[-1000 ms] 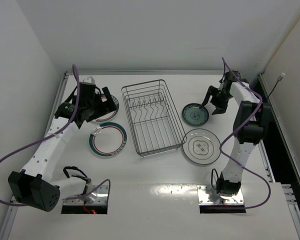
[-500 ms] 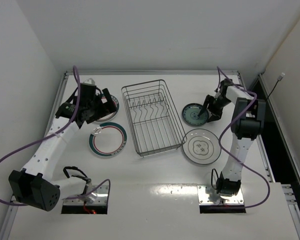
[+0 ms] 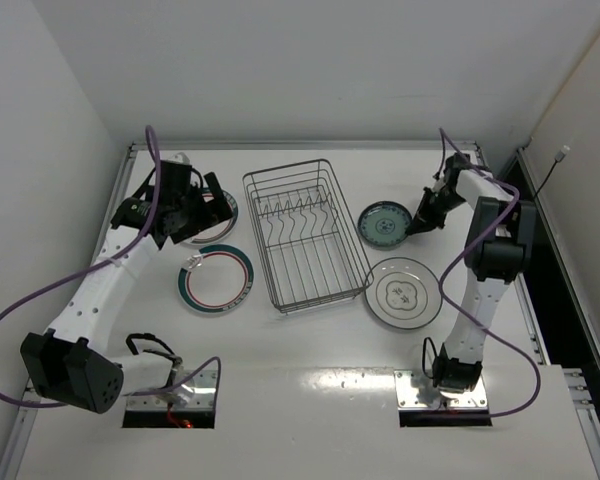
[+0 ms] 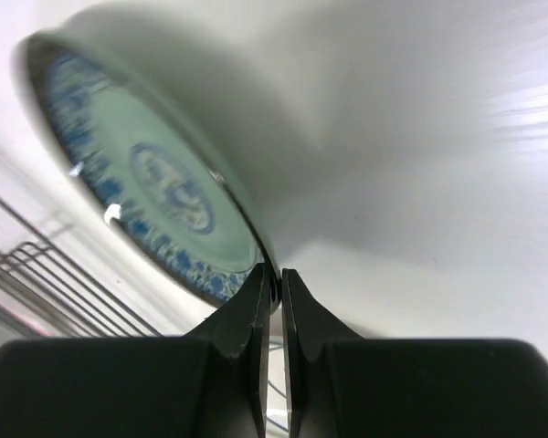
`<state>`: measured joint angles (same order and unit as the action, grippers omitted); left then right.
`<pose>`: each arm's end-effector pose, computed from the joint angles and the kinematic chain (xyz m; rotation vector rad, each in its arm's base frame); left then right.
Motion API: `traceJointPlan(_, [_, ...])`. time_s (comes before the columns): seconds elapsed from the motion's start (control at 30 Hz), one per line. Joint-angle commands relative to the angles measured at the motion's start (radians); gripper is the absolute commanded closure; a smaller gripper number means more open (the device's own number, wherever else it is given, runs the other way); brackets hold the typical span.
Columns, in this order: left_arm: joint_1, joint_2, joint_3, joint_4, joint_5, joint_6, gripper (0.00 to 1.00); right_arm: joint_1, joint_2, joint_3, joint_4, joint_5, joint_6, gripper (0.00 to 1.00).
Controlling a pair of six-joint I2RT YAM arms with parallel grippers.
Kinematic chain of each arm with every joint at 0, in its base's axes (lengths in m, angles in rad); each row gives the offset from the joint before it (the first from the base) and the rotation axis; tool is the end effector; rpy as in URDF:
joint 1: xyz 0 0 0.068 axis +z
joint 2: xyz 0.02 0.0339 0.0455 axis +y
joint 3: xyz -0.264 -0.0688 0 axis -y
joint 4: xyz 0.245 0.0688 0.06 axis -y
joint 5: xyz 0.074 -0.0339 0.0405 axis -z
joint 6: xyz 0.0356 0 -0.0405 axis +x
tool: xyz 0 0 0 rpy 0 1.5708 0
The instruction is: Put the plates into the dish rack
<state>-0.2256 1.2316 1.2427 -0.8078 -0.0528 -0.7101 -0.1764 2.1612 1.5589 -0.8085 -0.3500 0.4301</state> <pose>0.2471 -0.0548 0.3468 -0.6009 2.3241 -0.3847 0.4156 -0.0617 0.1374 0.8491 2.8549 0.5525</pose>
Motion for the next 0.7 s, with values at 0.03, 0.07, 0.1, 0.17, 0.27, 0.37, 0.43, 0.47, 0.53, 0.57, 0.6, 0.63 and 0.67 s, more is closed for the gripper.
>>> traceJointPlan(0.03, [0.009, 0.015, 0.055, -0.004, 0.018, 0.015, 0.00, 0.028, -0.223, 0.119, 0.057, 0.143, 0.027, 1.00])
traceJointPlan(0.07, [0.009, 0.016, 0.055, -0.004, 0.018, 0.015, 0.00, 0.040, -0.247, 0.148, 0.057, 0.164, 0.039, 1.00])
traceJointPlan(0.1, [0.009, 0.016, 0.055, -0.004, 0.018, 0.024, 0.00, 0.067, -0.268, 0.165, 0.066, 0.215, 0.039, 1.00])
traceJointPlan(0.17, [0.009, 0.016, 0.055, -0.004, 0.018, 0.024, 0.00, 0.101, -0.306, 0.209, 0.075, 0.264, 0.048, 1.00])
traceJointPlan(0.27, [0.009, 0.025, 0.055, -0.004, 0.018, 0.024, 0.00, 0.182, -0.354, 0.268, 0.075, 0.383, 0.048, 1.00])
traceJointPlan(0.37, [0.009, 0.025, 0.055, -0.004, 0.018, 0.024, 0.00, 0.271, -0.383, 0.294, 0.075, 0.460, 0.027, 1.00])
traceJointPlan(0.43, [0.009, 0.025, 0.055, -0.004, 0.018, 0.024, 0.00, 0.336, -0.383, 0.306, 0.066, 0.491, 0.027, 1.00])
traceJointPlan(0.47, [0.009, 0.025, 0.055, -0.004, 0.018, 0.024, 0.00, 0.356, -0.371, 0.319, 0.066, 0.523, 0.016, 1.00])
traceJointPlan(0.53, [0.009, 0.025, 0.055, -0.004, 0.018, 0.024, 0.00, 0.420, -0.359, 0.328, 0.045, 0.560, 0.007, 1.00])
traceJointPlan(0.57, [0.009, 0.025, 0.055, -0.013, 0.018, 0.024, 0.00, 0.440, -0.348, 0.328, 0.045, 0.613, 0.007, 1.00])
traceJointPlan(0.6, [0.009, 0.025, 0.055, -0.013, 0.018, 0.024, 0.00, 0.460, -0.348, 0.328, 0.034, 0.638, -0.002, 1.00])
traceJointPlan(0.63, [0.009, 0.025, 0.055, -0.013, 0.018, 0.024, 0.00, 0.478, -0.339, 0.328, 0.034, 0.661, -0.002, 1.00])
traceJointPlan(0.67, [0.009, 0.025, 0.055, -0.013, 0.018, 0.034, 0.00, 0.514, -0.339, 0.328, 0.034, 0.699, -0.002, 1.00])
